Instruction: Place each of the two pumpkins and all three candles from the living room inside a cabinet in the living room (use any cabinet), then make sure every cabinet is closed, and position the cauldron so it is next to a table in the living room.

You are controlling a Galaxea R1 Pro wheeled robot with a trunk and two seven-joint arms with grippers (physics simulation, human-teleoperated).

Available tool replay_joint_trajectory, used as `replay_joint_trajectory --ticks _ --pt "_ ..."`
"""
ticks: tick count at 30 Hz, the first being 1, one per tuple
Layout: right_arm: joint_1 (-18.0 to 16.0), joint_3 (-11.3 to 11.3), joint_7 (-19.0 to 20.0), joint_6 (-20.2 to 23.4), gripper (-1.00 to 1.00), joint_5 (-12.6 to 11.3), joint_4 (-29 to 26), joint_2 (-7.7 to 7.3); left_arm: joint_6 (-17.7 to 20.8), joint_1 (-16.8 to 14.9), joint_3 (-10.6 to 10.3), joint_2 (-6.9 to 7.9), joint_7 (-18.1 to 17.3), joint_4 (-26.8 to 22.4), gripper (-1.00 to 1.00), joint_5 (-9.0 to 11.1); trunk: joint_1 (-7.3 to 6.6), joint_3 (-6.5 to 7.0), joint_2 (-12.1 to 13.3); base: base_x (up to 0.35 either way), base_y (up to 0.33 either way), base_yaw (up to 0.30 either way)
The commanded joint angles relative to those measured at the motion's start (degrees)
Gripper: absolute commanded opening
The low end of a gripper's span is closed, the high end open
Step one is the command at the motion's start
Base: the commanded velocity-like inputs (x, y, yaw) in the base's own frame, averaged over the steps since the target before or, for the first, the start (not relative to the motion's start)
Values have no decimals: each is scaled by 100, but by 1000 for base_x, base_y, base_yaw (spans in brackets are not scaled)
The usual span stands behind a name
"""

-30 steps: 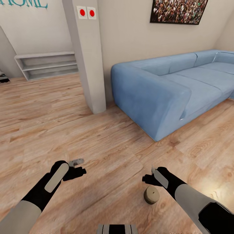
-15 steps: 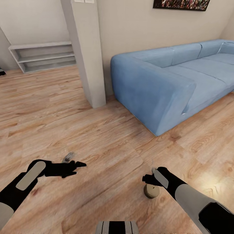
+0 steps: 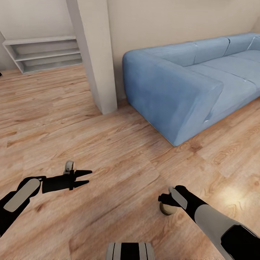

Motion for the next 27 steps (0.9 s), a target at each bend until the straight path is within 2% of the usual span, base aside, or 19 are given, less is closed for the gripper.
replay_joint_trajectory --ticks 1,11,27 --pt "-2 42 -48 14 100 -61 -16 -9 3 -5 -15 9 -103 0 100 -21 -1 -4 -2 0 0 0" --pt "-2 33 -48 8 100 -61 -16 -19 3 -4 -67 9 -215 -41 100 -26 -1 -4 -2 10 -2 0" --pt "-2 41 -48 9 100 -61 -16 -14 -6 -4 -84 -8 -213 -22 100 -35 -1 -4 -2 80 -74 0"
